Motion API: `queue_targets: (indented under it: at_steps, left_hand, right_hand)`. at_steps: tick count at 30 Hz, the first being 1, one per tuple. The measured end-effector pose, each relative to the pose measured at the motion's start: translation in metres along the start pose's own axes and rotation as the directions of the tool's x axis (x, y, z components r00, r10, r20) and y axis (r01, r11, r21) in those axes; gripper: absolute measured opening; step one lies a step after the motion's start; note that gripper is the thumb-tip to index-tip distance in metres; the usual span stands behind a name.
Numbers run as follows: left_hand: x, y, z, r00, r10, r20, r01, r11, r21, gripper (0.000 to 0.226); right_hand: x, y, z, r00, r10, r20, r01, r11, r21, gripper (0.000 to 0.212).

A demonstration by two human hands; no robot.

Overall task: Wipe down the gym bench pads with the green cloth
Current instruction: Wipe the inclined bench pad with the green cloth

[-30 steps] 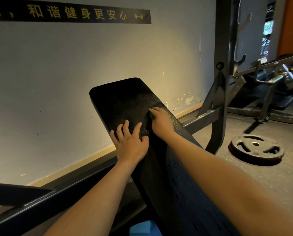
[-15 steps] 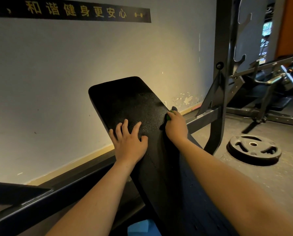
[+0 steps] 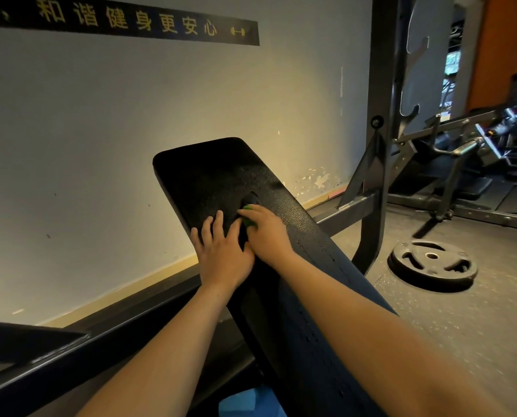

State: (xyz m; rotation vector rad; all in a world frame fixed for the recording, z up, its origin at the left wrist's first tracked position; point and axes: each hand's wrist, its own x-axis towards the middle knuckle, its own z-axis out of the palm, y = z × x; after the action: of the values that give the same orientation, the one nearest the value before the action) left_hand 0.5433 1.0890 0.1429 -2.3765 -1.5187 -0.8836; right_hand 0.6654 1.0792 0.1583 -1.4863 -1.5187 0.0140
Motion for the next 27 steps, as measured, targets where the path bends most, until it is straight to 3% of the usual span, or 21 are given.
queue_targets:
  at_steps: [3,7,10,12,16,20,23,27]
  left_hand:
    - [0.0,-0.003,-0.001,1.0,0.009,0.02,-0.008,0.999,-0.041,0.06]
    - [0.001,-0.003,0.001,1.0,0.001,0.018,0.0,0.998,-0.065,0.059]
    - [0.001,-0.004,0.001,1.0,0.003,0.028,0.0,0.996,-0.09,0.059]
    - [0.001,-0.004,0.001,1.0,0.003,0.03,0.0,0.995,-0.099,0.06]
    - [0.001,-0.005,0.003,1.0,0.009,0.008,-0.009,0.995,-0.102,0.065]
    - [0.002,-0.007,-0.001,1.0,0.015,0.02,-0.011,0.985,-0.171,0.069]
    - [0.0,-0.011,-0.006,1.0,0.029,0.012,-0.024,0.962,-0.274,0.068]
    - [-0.016,-0.016,-0.005,0.999,-0.037,-0.015,0.028,0.912,-0.41,0.078]
  right_hand:
    - [0.006,0.021,-0.017,0.995,-0.021,0.093,0.029,0.996,-0.083,0.052]
    - [0.014,0.059,-0.049,0.986,0.166,-0.021,-0.167,0.979,-0.117,0.056]
    - [0.012,0.072,-0.062,0.917,0.381,-0.114,-0.386,0.922,-0.023,0.055]
    - [0.007,0.072,-0.059,0.884,0.438,-0.163,-0.44,0.898,0.029,0.053]
    - [-0.006,0.057,-0.044,0.936,0.304,-0.175,-0.314,0.949,-0.03,0.055]
    - [-0.023,0.025,-0.02,0.996,0.066,-0.059,-0.069,0.997,-0.043,0.055]
    - [-0.035,0.008,-0.001,0.994,-0.095,0.063,0.095,0.995,-0.005,0.056]
    - [-0.037,0.02,-0.011,0.993,-0.073,0.087,0.074,0.997,-0.005,0.074]
